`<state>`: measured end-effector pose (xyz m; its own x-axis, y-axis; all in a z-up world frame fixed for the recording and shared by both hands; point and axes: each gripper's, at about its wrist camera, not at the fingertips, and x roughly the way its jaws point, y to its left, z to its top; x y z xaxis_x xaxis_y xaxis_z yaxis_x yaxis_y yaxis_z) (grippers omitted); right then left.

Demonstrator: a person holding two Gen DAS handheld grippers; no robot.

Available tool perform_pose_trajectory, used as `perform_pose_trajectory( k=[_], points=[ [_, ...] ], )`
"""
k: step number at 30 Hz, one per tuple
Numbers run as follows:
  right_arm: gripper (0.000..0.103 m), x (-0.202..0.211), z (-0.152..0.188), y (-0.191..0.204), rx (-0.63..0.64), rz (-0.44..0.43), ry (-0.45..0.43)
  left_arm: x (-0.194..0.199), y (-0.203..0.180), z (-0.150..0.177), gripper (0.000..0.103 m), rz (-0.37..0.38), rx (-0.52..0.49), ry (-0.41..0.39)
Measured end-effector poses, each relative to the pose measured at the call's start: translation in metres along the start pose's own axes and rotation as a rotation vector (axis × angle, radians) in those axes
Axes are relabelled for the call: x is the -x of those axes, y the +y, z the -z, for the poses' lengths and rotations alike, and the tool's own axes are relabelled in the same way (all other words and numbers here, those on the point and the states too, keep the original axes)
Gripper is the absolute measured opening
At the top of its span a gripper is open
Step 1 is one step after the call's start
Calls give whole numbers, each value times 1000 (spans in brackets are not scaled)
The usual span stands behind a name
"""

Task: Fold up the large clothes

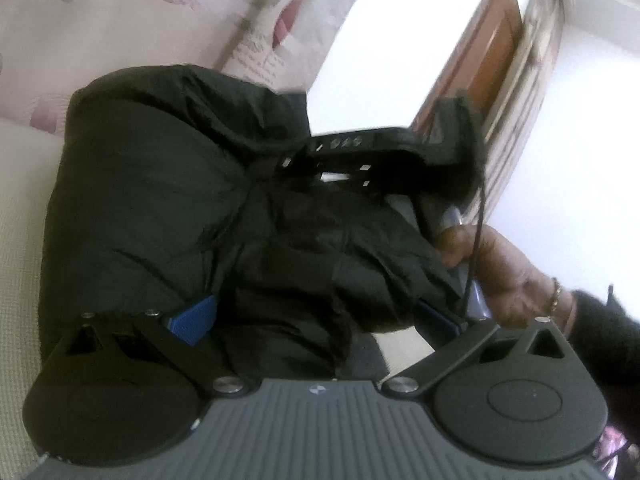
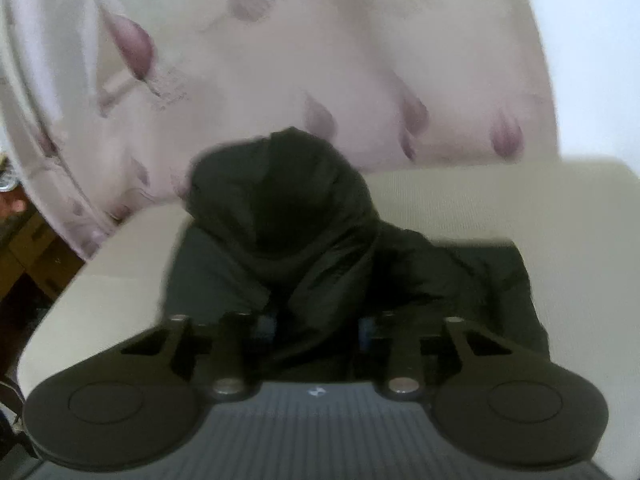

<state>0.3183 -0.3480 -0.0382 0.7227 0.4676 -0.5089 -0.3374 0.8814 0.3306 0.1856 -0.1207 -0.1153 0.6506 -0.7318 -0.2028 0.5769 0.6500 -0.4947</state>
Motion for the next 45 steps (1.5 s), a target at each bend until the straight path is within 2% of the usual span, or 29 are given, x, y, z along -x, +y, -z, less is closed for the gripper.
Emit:
perform_pose_trajectory(
  k=[3, 5, 11, 14, 17, 18, 21, 23, 24, 27, 29, 30, 34, 37, 40, 43, 45],
  points=[
    [20, 9, -14, 12, 40, -35, -59, 2, 3, -7, 103, 31, 54, 15],
    [20, 9, -14, 5, 52, -13, -65, -2, 1, -8, 103, 50, 55, 47],
    [21, 18, 11, -55, -22, 12, -61, -11, -20, -1, 103, 107, -60, 76],
    [23, 19, 24, -76, -28, 9, -64, 4, -16, -8, 103, 117, -14, 46],
    [27, 19, 34, -89, -27, 14, -65, 28, 4, -22, 103, 81, 109, 4],
    [28, 20, 37, -92, -24, 19, -69, 36, 13, -28, 103, 45, 139, -8],
    [30, 22, 43, -94, -1, 24, -73, 34, 39, -38, 103, -62, 167, 79],
    [32, 22, 47, -95, 10, 34, -74, 26, 55, -40, 103, -55, 239, 130],
    [34, 23, 48, -98, -1, 33, -75, 23, 60, -40, 103, -49, 247, 146],
    [44, 24, 51, -99, 19, 70, -72, 7, 63, -45, 103, -101, 174, 169],
    [53, 26, 51, -100, 12, 91, -67, -10, 76, -45, 103, -89, 188, 222],
    [61, 26, 52, -99, 24, 110, -63, -17, 81, -45, 103, -95, 199, 244],
    [72, 26, 53, -100, 1, 120, -47, -43, 95, -46, 103, -46, 249, 292],
    [77, 21, 56, -115, -94, 86, -30, -47, 103, -40, 101, -9, 288, 309],
    [77, 17, 68, -133, -238, 19, -31, -45, 100, -37, 93, -27, 261, 297],
    [77, 19, 81, -128, -315, -2, -52, -36, 101, -42, 83, -35, 260, 288],
    [77, 20, 88, -121, -362, -23, -57, -27, 103, -44, 83, -44, 258, 290]
  ],
)
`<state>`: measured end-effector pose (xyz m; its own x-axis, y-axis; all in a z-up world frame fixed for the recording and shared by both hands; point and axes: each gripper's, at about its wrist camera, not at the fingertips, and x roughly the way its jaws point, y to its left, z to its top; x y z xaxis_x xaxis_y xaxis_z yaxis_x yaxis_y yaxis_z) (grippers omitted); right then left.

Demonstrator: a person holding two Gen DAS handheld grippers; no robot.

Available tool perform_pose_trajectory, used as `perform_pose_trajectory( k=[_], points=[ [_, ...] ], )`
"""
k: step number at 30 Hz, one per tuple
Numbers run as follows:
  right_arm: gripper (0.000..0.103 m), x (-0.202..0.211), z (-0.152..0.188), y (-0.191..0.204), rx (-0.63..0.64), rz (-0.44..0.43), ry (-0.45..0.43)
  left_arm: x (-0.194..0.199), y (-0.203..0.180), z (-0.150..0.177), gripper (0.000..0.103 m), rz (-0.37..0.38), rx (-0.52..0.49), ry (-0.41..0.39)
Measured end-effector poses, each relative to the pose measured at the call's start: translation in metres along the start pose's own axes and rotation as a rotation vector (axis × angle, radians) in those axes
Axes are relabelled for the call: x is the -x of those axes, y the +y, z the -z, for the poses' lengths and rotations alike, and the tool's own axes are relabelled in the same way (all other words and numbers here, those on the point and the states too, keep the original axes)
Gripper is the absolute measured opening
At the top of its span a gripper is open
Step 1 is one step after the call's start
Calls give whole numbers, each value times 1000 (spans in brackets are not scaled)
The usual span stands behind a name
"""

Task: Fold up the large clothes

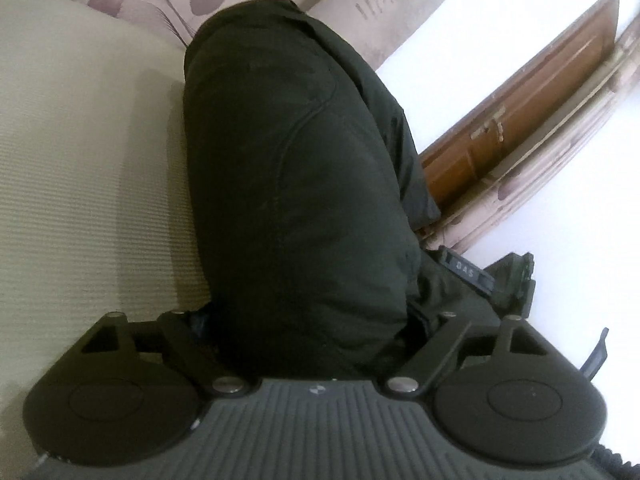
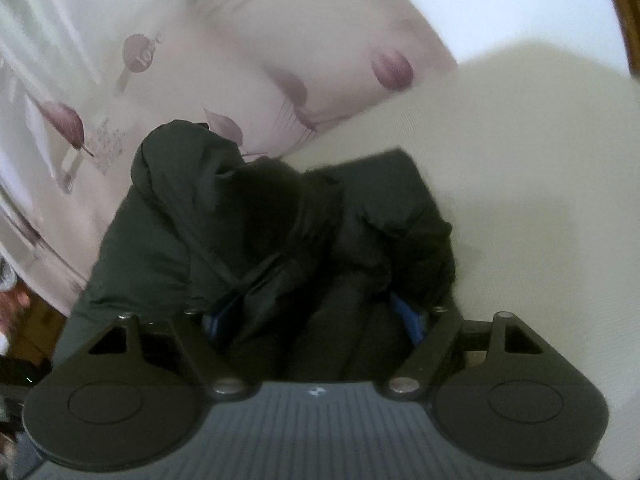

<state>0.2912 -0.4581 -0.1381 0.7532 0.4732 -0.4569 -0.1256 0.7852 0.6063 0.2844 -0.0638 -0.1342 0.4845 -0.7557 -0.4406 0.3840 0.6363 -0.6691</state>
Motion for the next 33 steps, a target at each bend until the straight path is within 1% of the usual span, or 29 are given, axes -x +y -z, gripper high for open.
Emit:
perform_pose_trajectory(
  k=[2, 6, 8, 10, 12, 14, 15, 18, 20, 22, 25, 28, 30, 31, 32, 33],
  points=[
    [77, -2, 11, 12, -9, -14, 3, 18, 2, 3, 83, -23, -10, 3],
    [77, -16, 34, 45, -12, -81, 29, 61, 15, 9, 84, -68, 3, -4],
    [77, -26, 47, 63, -5, -118, 42, 84, 27, 17, 89, -100, 22, -25],
    [78, -33, 57, 79, 17, -141, 56, 100, 29, 23, 91, -153, 0, -42],
    [78, -37, 57, 91, 48, -143, 77, 109, 23, 25, 91, -198, -17, -63],
    [78, -34, 51, 105, 95, -118, 88, 119, 15, 28, 91, -238, -25, -86],
    [79, -29, 46, 112, 132, -113, 89, 121, 9, 30, 89, -253, -24, -104],
    [80, -18, 30, 130, 235, -88, 85, 123, -12, 34, 89, -306, -58, -158],
    [82, -13, 21, 138, 270, -85, 89, 131, -21, 38, 89, -321, -74, -197],
    [85, -10, 10, 144, 303, -50, 83, 138, -29, 40, 89, -328, -81, -238],
    [89, -8, -1, 153, 352, -27, 54, 157, -37, 45, 91, -298, -100, -299],
    [90, -17, -13, 167, 379, -49, 41, 156, -55, 43, 94, -290, -175, -300],
    [90, -30, -17, 180, 422, -59, 47, 148, -62, 42, 94, -261, -208, -293],
    [89, -39, -18, 186, 439, -70, 66, 140, -65, 40, 94, -251, -214, -282],
    [83, -46, -16, 193, 461, -81, 87, 131, -68, 41, 95, -245, -216, -269],
    [52, -51, -12, 202, 502, -73, 91, 123, -69, 42, 97, -234, -220, -258]
  ],
)
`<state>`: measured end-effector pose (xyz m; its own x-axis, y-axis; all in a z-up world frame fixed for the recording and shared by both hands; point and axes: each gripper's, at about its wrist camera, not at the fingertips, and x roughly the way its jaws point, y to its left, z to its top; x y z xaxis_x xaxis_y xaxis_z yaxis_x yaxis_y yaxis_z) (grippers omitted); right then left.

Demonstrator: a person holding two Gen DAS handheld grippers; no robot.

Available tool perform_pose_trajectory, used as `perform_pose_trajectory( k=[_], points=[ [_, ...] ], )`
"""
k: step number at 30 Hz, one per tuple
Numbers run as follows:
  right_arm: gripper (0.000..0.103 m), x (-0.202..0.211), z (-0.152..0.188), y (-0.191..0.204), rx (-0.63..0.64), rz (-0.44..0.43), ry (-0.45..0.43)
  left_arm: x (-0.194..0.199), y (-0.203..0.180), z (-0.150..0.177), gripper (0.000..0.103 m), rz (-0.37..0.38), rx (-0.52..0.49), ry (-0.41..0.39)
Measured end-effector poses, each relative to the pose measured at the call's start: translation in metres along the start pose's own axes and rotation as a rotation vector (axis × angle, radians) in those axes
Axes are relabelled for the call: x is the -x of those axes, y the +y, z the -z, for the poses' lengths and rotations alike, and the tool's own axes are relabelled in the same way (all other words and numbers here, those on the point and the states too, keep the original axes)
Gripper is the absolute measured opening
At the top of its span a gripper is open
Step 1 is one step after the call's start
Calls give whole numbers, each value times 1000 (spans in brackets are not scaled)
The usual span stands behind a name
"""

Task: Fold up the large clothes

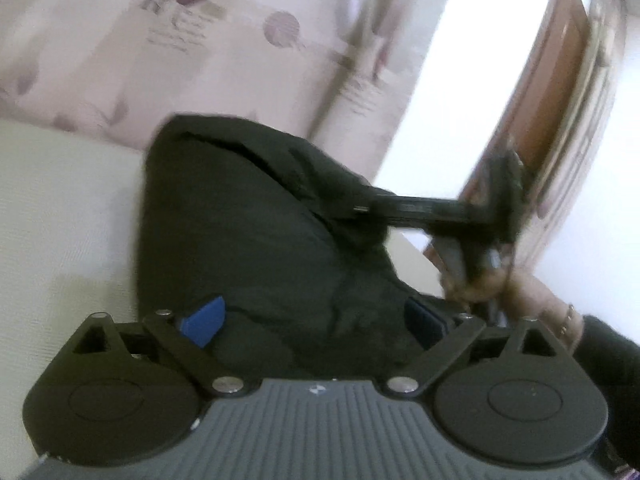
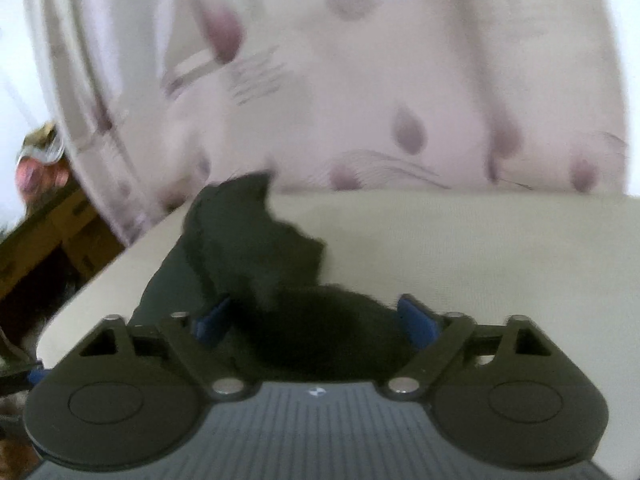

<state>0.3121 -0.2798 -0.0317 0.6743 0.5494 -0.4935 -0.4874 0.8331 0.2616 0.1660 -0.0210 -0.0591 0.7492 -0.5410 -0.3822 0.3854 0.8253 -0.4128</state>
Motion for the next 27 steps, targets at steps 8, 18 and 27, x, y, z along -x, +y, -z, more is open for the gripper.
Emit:
perform_pose_trajectory(
  k=[8, 18, 27],
  points=[
    [18, 19, -3, 17, 175, 199, -79, -31, -22, 17, 103, 81, -40, 42],
    [16, -15, 51, -55, -52, 209, 51, -67, -27, 28, 103, 141, -57, 105],
    [21, 60, -41, -30, 27, 161, -96, -72, -19, 29, 103, 169, -15, 101]
  ],
)
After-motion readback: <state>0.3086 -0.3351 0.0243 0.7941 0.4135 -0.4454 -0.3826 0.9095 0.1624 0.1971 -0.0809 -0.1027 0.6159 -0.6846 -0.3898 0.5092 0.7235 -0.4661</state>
